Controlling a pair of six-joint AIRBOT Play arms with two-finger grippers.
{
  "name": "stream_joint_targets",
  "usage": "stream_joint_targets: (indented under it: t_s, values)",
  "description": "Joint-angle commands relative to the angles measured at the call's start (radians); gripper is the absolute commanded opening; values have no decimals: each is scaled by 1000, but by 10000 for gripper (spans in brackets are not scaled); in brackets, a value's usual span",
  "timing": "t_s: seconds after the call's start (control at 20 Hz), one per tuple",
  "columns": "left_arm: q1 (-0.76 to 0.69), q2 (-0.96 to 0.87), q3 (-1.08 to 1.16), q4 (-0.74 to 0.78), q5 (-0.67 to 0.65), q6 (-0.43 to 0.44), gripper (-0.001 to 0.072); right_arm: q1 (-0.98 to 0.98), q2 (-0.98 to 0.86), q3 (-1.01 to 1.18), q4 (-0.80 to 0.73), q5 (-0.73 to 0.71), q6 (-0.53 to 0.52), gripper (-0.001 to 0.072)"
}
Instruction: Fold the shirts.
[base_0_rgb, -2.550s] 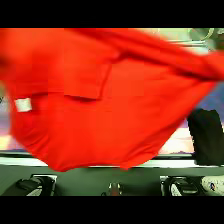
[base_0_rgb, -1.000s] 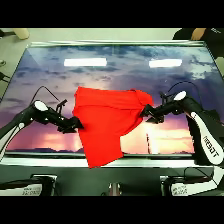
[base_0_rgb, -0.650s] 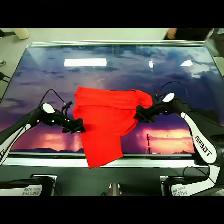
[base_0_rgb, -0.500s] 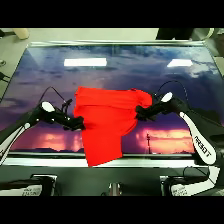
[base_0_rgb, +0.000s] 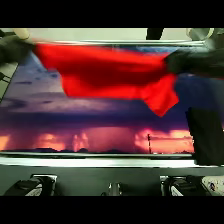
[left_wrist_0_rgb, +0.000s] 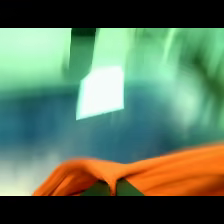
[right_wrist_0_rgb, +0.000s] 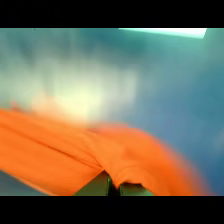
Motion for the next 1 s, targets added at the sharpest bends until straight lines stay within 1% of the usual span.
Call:
stream_joint_targets:
  t_s: [0.0,0.05,0.1,0.2,0.25,0.35,0.45,0.5,0.55,0.6,0.65,0.7,0.8,0.85,0.95]
  values:
    - [8,192,146,46,249,-40,26,-1,292,72,-100,-125,90,23]
    - [8,208,146,46,239,-68,26,-1,328,73,-100,-111,133,23]
    - [8,209,146,46,207,-78,26,-1,345,73,-100,-91,151,23]
    - [9,199,145,66,129,-77,27,-1,351,73,-122,-13,158,24]
    - [9,188,145,101,102,-77,27,-1,341,72,-153,47,175,24]
    - [9,156,144,208,60,-77,27,-1,295,72,-236,235,204,24]
    - [9,109,127,303,41,-77,26,-1,210,70,-294,426,218,24]
    - [9,77,100,331,31,-78,27,-1,154,58,-296,478,217,24]
    - [9,45,62,332,22,-78,27,-1,95,43,-289,489,218,24]
    - [8,6,10,331,15,-78,27,-1,22,25,-273,470,218,24]
    - [9,-39,-53,331,15,-94,27,0,-57,2,-248,420,217,24]
    - [9,-84,-115,332,16,-112,27,0,-135,-20,-229,348,216,24]
    - [11,-194,-224,332,16,-116,28,0,-316,-39,-190,168,217,26]
    - [14,-258,-256,332,16,-129,28,0,-398,-39,-144,69,217,26]
    - [17,-383,-274,331,15,-229,30,0,-541,-40,-17,-74,223,25]
